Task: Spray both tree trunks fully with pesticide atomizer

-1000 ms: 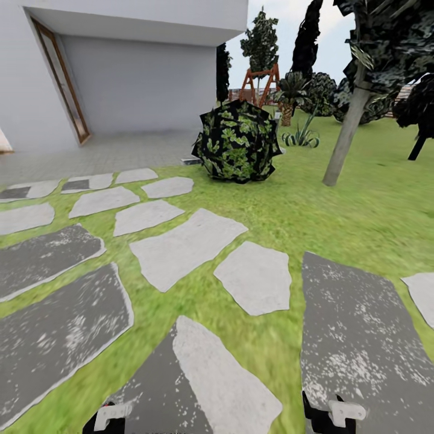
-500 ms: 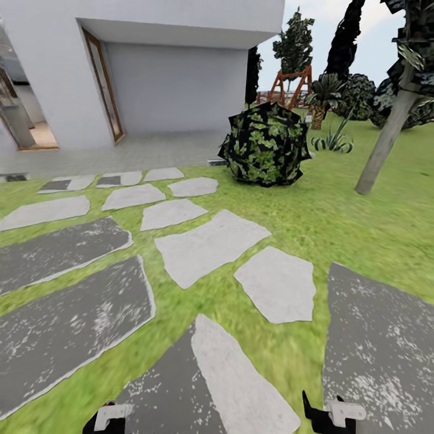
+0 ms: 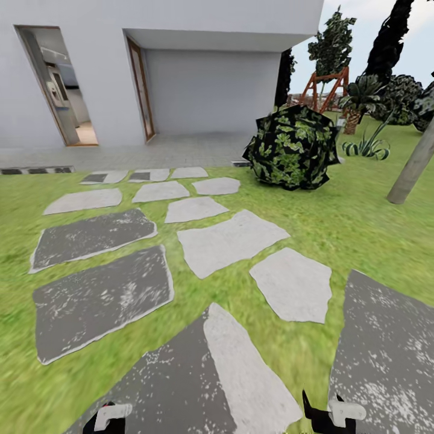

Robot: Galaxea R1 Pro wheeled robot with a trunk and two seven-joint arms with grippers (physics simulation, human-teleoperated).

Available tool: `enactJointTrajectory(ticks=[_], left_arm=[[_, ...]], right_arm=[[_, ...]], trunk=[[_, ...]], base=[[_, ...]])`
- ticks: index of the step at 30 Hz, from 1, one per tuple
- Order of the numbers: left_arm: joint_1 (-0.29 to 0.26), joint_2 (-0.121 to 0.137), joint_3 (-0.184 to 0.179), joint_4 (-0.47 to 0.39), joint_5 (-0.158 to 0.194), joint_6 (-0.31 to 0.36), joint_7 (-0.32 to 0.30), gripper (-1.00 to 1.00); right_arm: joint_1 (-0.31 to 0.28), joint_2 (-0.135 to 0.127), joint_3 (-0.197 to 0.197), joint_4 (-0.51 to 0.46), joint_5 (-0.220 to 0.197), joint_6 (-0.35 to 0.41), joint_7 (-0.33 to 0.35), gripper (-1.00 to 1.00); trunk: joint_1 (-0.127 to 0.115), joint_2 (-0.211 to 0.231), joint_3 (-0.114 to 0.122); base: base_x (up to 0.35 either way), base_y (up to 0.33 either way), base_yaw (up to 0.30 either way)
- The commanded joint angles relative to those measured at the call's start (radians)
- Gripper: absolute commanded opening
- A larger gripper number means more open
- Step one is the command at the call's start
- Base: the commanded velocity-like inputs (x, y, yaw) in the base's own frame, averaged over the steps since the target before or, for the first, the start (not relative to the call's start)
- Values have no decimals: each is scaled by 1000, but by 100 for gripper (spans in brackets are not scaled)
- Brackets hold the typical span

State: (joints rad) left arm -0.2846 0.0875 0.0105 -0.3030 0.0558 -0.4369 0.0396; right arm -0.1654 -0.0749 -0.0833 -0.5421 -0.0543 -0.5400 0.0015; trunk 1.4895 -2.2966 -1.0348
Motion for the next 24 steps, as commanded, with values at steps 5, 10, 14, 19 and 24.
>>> enactJointTrajectory(ticks=[5,10,14,19,24], left_arm=[[-1,0,-1,1,6,-3,0,-100],[-1,0,0,1,6,-3,0,-100],[-1,0,0,1,6,-3,0,-100],[-1,0,0,1,6,-2,0,-100],[-1,0,0,1,6,-2,0,-100]], right_arm=[[0,0,1,1,-6,-3,0,100],[0,0,2,1,-6,-3,0,100],[0,0,1,1,-6,-3,0,100],[0,0,2,1,-6,-3,0,100],[0,0,2,1,-6,-3,0,100]], trunk=[[-1,0,3],[-1,0,6],[-1,0,9],[-1,0,12],[-1,0,15]], base=[[-277,-166,274],[-277,-166,274],[-278,-159,274],[-281,-139,274],[-284,-125,274]])
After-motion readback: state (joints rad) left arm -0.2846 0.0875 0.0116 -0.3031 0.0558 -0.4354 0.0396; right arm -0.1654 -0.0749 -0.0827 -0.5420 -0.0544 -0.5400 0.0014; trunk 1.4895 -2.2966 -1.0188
